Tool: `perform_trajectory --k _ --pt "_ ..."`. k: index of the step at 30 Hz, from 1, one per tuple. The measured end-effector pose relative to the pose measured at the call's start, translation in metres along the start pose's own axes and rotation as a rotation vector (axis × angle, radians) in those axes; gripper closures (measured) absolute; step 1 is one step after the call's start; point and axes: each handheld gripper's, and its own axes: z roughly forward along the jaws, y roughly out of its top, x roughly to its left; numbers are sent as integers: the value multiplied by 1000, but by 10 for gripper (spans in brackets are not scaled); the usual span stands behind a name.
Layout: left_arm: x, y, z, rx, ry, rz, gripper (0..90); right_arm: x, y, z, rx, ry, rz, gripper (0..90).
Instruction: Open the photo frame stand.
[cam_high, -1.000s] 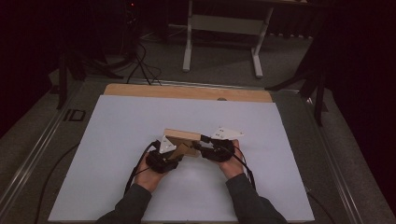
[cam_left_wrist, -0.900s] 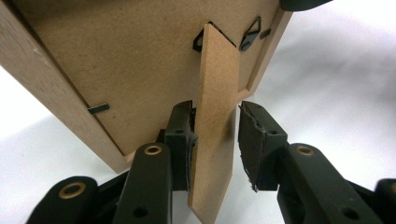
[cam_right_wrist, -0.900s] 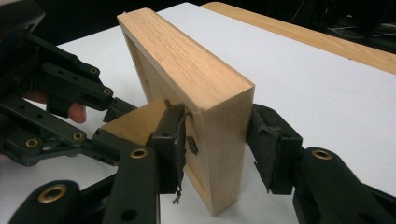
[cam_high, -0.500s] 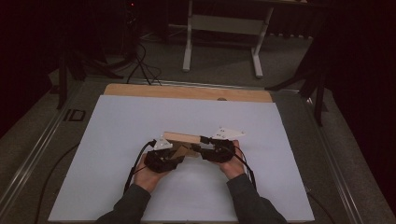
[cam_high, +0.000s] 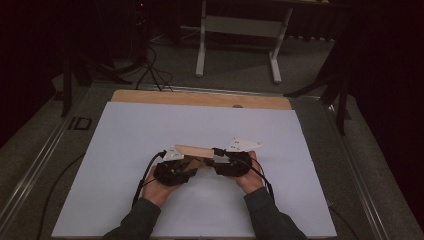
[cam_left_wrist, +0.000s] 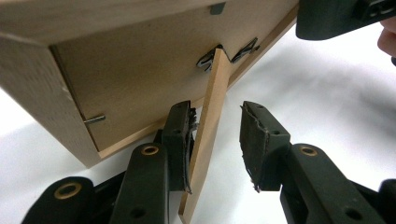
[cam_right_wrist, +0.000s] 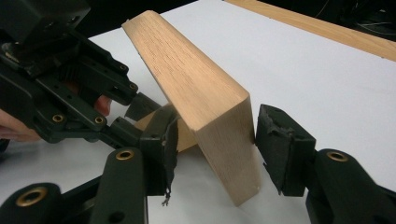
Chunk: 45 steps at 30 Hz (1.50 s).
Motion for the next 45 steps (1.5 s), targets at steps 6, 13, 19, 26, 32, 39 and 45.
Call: perform_trajectory --k 6,13,19,26,32,39,45 --pt "-1 -2 -1 5 -5 -3 641 4 -1 -1 14 7 -13 477" --pt "-1 -5 -2 11 -11 -8 640 8 -1 -3 33 9 -38 466" --pt "-2 -6 -3 12 -11 -11 638 10 -2 -3 38 13 -49 460" --pt "-2 -7 -6 10 -10 -7 631 12 -3 -3 50 14 -71 419" --pt "0 -6 -12 -5 -11 -11 624 12 -3 -4 48 13 -76 394" --pt "0 -5 -17 -13 -12 -11 622 10 -5 -4 62 20 -75 379" --pt "0 -4 -20 -19 -2 -4 617 9 -7 -5 69 30 -76 380"
